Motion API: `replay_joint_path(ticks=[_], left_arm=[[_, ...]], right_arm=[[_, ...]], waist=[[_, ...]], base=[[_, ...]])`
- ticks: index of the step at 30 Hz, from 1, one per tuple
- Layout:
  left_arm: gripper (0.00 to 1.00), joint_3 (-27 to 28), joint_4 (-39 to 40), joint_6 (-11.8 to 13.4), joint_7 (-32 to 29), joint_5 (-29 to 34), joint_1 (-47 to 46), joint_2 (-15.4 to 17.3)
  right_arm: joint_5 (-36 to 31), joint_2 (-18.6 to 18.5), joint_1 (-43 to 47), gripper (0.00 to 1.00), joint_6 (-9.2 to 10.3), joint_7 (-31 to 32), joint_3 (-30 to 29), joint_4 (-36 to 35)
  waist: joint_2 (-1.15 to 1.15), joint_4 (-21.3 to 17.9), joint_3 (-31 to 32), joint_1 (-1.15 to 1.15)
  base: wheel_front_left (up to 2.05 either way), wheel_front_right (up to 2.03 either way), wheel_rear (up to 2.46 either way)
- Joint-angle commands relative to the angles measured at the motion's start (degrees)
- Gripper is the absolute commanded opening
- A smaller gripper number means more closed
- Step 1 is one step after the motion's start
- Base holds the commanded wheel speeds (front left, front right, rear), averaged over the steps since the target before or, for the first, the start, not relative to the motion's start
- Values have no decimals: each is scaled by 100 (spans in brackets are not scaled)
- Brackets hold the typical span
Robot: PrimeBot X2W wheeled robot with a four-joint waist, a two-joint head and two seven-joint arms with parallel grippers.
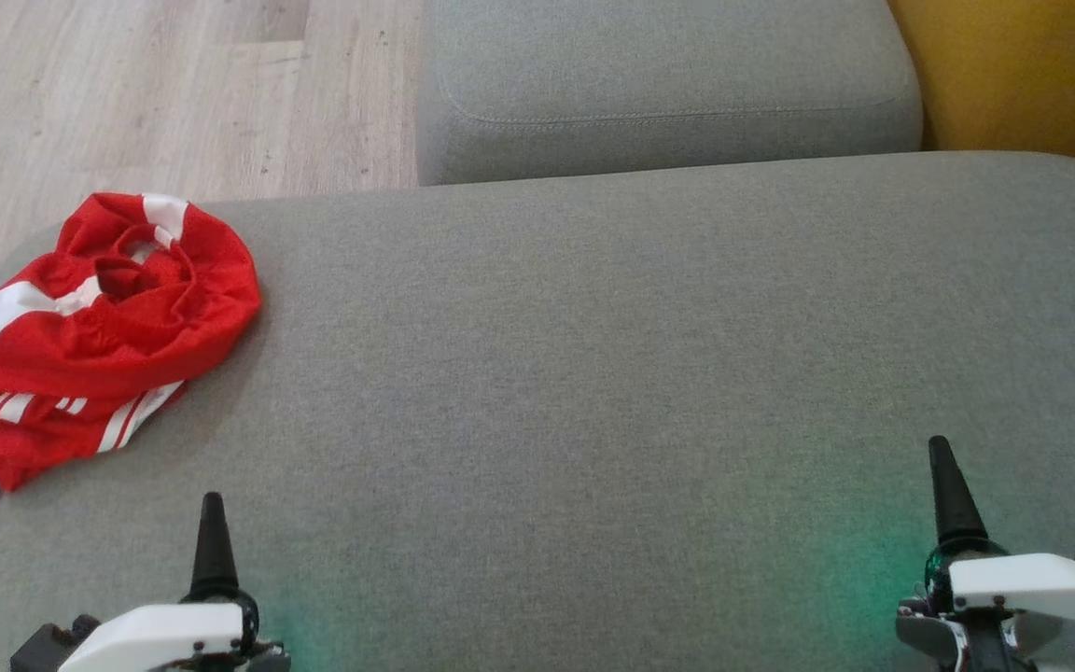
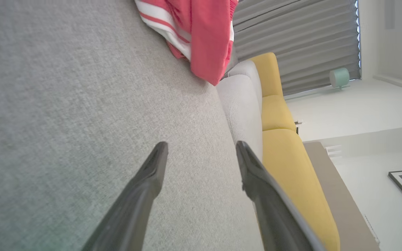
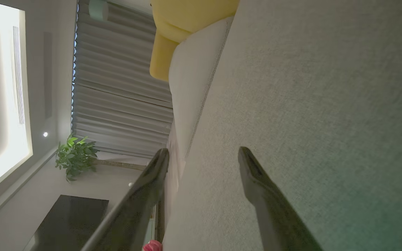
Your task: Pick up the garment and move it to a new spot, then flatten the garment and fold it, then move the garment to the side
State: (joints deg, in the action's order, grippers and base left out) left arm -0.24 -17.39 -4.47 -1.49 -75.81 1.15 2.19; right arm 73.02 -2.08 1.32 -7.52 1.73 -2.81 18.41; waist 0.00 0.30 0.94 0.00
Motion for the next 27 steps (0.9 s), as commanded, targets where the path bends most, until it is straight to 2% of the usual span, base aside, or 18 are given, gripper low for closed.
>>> replay_joint_path(ticks=[1, 27], left_arm=[[100, 0, 239, 43, 67, 200, -277, 38], [100, -422, 468, 350, 504, 2022, -305, 46]], right_arm=[[-205, -31, -293, 100, 1, -83, 75, -234], [-2045, -45, -352, 100, 1, -523, 548, -366]], waist=[[0, 3, 6, 0], [0, 34, 151, 0]], base=[[0, 0, 0], [0, 0, 0]])
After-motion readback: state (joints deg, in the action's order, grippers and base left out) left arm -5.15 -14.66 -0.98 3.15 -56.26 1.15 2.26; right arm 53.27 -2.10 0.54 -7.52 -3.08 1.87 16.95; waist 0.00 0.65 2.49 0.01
